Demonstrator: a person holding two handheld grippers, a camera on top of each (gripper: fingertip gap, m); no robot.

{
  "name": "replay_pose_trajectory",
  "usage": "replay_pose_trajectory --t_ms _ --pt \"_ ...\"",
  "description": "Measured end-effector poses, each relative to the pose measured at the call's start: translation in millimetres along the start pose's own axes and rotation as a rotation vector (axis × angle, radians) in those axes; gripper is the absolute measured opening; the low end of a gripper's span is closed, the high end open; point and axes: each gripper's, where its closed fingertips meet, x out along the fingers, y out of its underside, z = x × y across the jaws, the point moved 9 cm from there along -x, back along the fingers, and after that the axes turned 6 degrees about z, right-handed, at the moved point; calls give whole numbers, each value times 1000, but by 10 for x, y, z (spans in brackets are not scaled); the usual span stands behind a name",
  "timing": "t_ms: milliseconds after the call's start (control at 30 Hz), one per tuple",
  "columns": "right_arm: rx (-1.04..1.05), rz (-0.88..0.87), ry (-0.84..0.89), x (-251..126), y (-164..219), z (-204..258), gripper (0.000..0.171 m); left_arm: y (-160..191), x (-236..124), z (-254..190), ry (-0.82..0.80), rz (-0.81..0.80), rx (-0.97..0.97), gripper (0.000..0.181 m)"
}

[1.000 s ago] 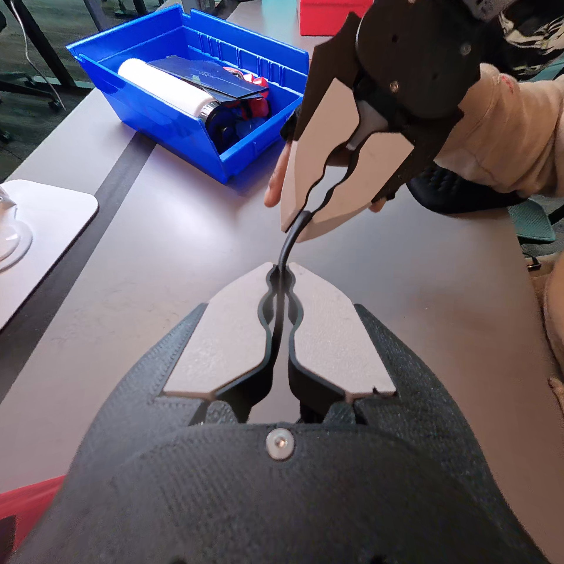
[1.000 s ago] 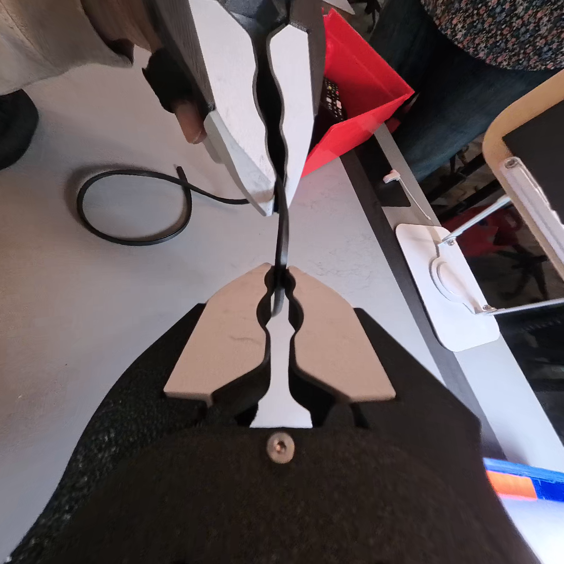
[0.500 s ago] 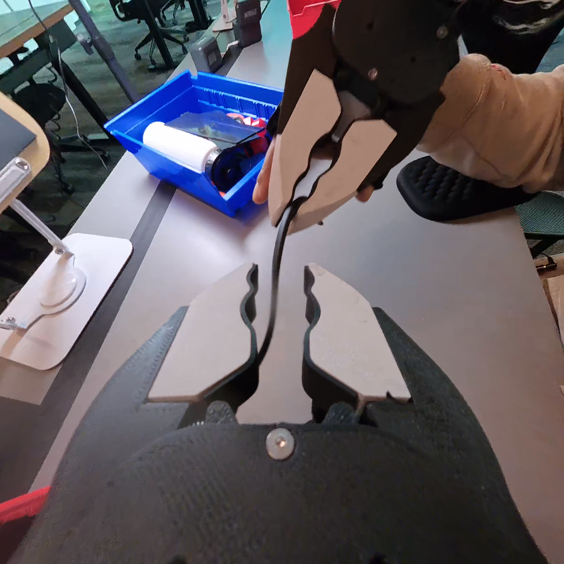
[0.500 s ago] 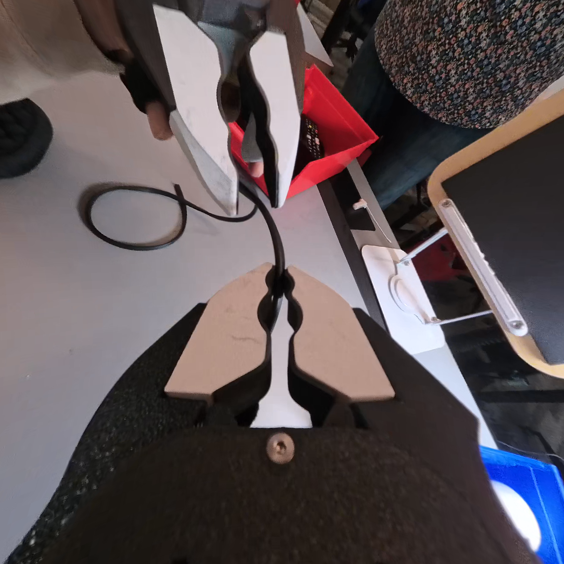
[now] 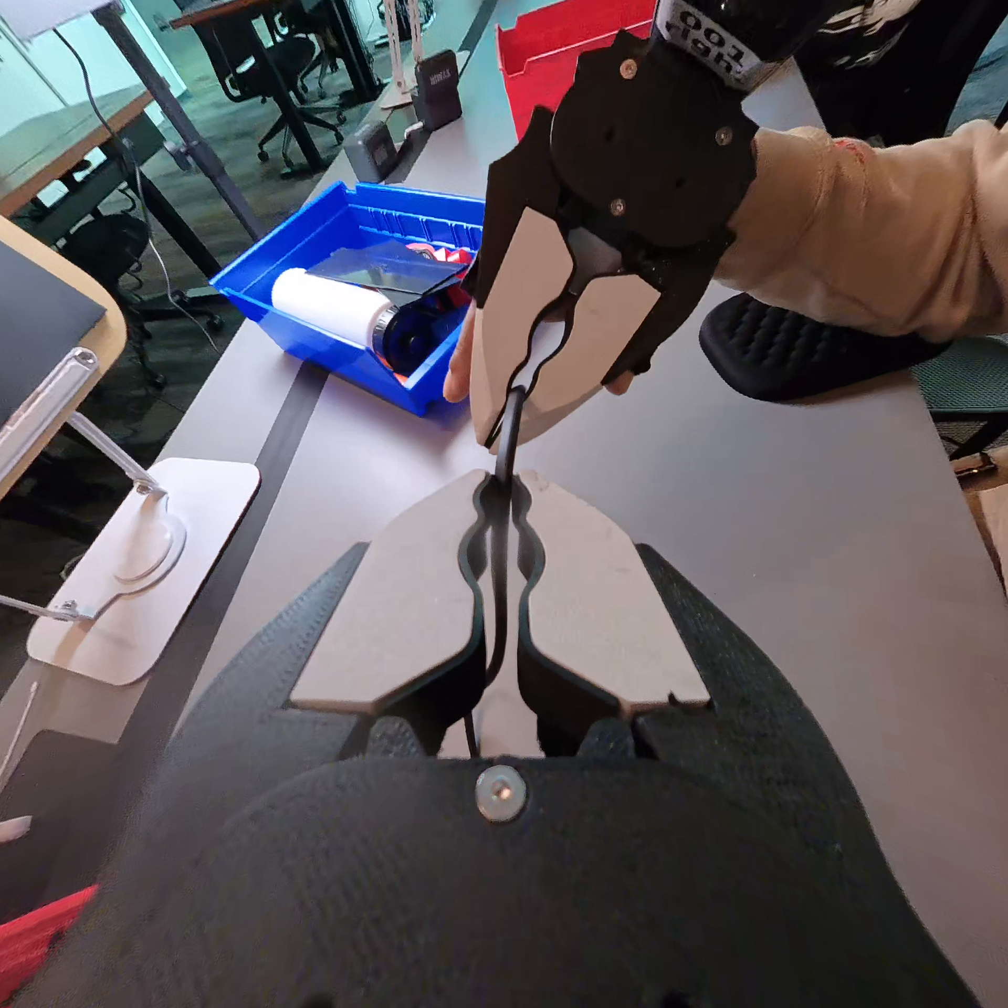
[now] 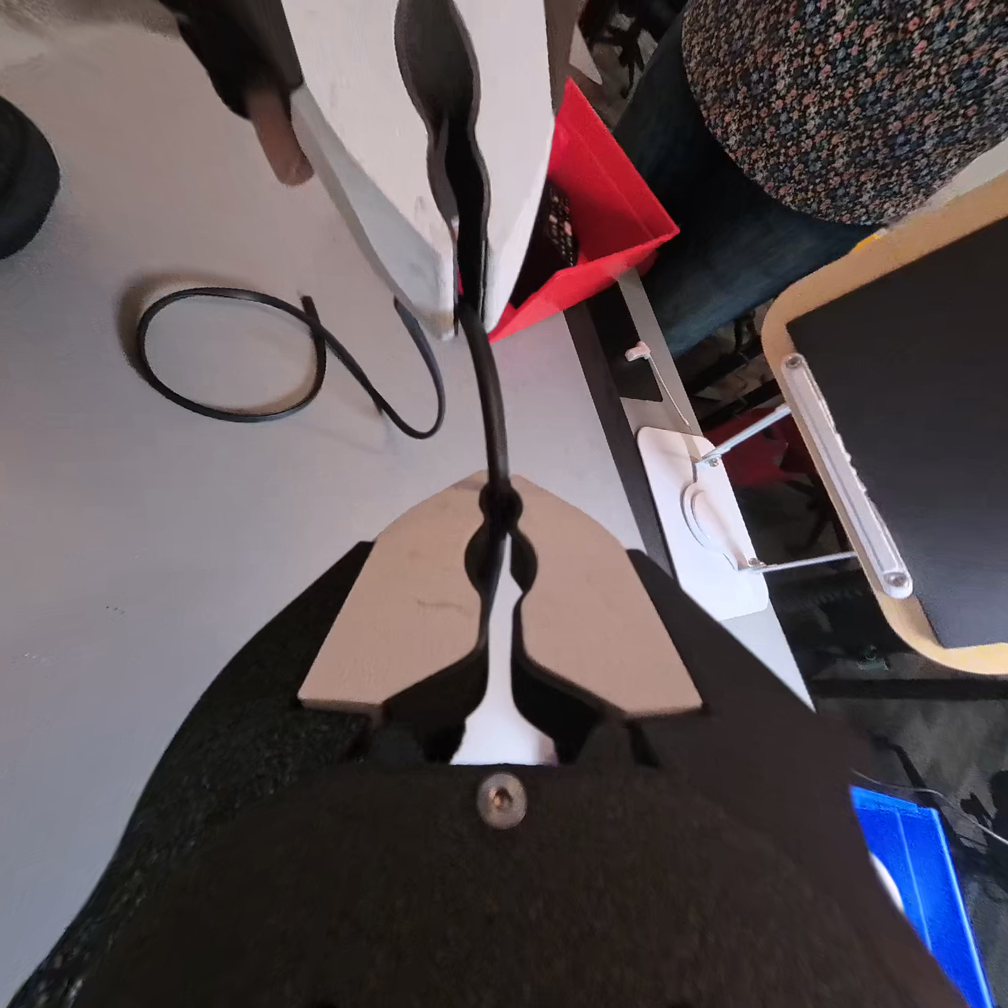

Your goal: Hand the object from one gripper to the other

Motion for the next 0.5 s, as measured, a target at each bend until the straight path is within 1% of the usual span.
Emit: replay_pose_trajectory --t_ms 33,100,133,200,267,300,333,367,400,500 --pt "2 -5 -6 8 14 -5 0 14 -5 10 6 8 -9 6" --pt "-1 9 -8 1 7 -10 0 67 21 26 16 46 -26 7" --pt "-9 14 -7 -8 -3 -3 0 87 43 31 25 52 -36 10" --pt "-27 49 -11 -2 -13 31 0 92 110 23 40 56 -57 24" --pt "-63 73 -14 36 -29 91 0 87 205 -15 43 71 -45 26" --pt "-70 70 -29 55 -44 123 0 92 258 -41 45 90 -30 26" --pt "-71 69 -37 69 -58 144 0 102 302 -62 42 113 -13 21" --pt "-77 66 -41 74 -68 158 0 111 331 -77 37 133 4 10" --pt "-79 63 -42 69 -72 160 0 113 340 -85 34 140 18 7" --pt "-55 19 -37 13 -77 111 0 55 279 -86 47 86 6 6"
